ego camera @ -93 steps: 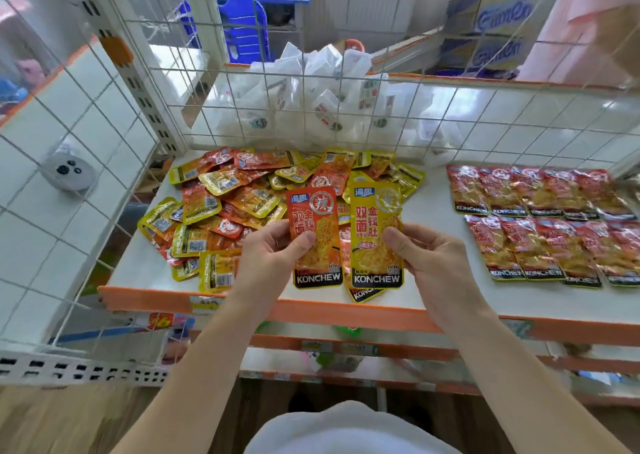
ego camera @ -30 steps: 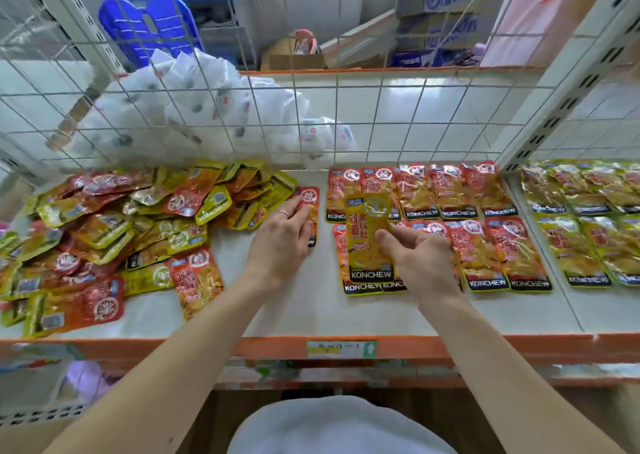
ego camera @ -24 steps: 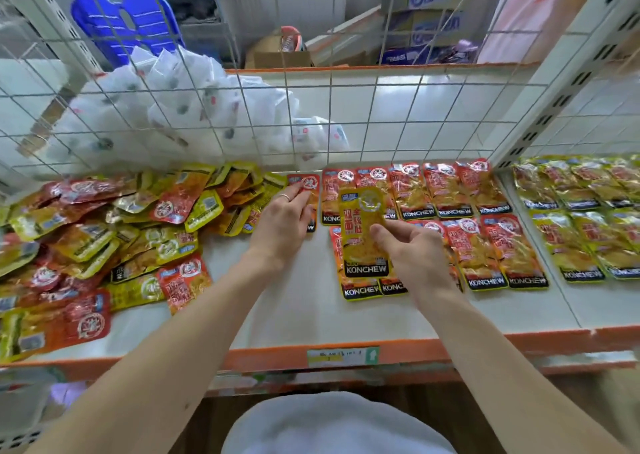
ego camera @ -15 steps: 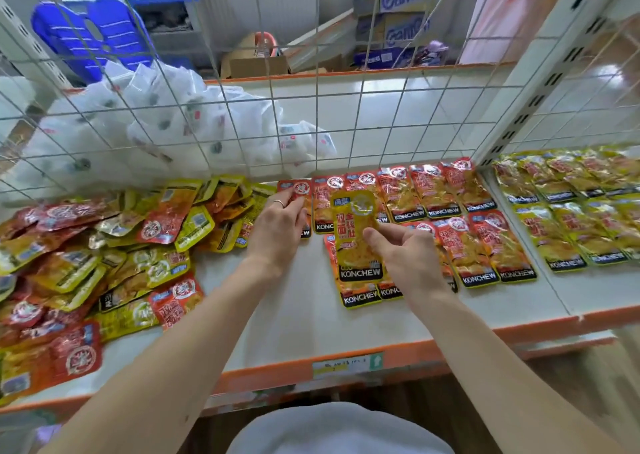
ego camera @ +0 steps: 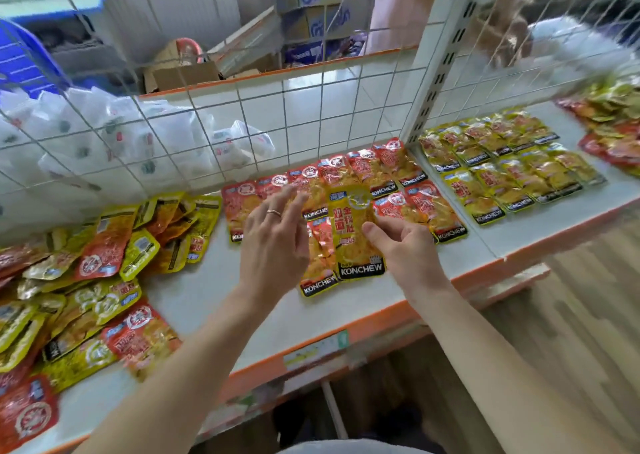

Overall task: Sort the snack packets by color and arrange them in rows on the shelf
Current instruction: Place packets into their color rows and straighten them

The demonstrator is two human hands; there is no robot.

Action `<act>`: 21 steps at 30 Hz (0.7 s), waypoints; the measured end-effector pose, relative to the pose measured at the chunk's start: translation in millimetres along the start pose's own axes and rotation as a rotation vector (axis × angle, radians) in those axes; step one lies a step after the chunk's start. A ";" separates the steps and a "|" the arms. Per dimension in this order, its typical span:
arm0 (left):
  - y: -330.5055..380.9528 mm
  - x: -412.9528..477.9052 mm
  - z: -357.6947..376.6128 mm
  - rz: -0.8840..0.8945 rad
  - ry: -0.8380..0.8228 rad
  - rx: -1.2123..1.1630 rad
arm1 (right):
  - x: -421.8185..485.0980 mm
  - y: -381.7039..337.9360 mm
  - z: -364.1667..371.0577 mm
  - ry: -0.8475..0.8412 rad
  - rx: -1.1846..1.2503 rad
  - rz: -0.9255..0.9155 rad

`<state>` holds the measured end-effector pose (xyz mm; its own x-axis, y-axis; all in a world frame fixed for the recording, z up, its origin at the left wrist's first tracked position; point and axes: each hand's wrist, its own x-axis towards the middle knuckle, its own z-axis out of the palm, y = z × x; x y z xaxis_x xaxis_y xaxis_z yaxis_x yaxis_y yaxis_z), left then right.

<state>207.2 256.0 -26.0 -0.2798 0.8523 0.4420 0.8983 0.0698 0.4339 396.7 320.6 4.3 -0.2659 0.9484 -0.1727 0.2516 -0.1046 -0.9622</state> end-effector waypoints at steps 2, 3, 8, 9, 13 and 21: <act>26.2 -3.3 5.3 0.052 0.001 -0.025 | -2.0 1.6 -24.4 0.024 0.020 -0.018; 40.4 -4.2 9.1 0.079 0.002 -0.036 | -2.4 3.3 -38.2 0.046 0.036 -0.025; 131.3 -6.9 43.1 0.139 -0.001 -0.087 | -4.0 20.0 -131.1 0.125 0.135 0.008; 151.8 -7.5 53.3 0.145 -0.007 -0.083 | -5.1 23.2 -153.0 0.131 0.142 0.014; 226.9 -7.5 96.8 0.165 -0.056 -0.084 | -6.5 35.7 -240.5 0.152 0.133 0.007; 338.5 -0.1 152.7 0.184 -0.092 -0.119 | -11.6 56.9 -365.0 0.188 0.141 -0.005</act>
<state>563.1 358.7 0.9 -0.0777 0.8892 0.4508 0.8835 -0.1480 0.4444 753.7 412.9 28.5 -0.0860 0.9867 -0.1382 0.1149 -0.1279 -0.9851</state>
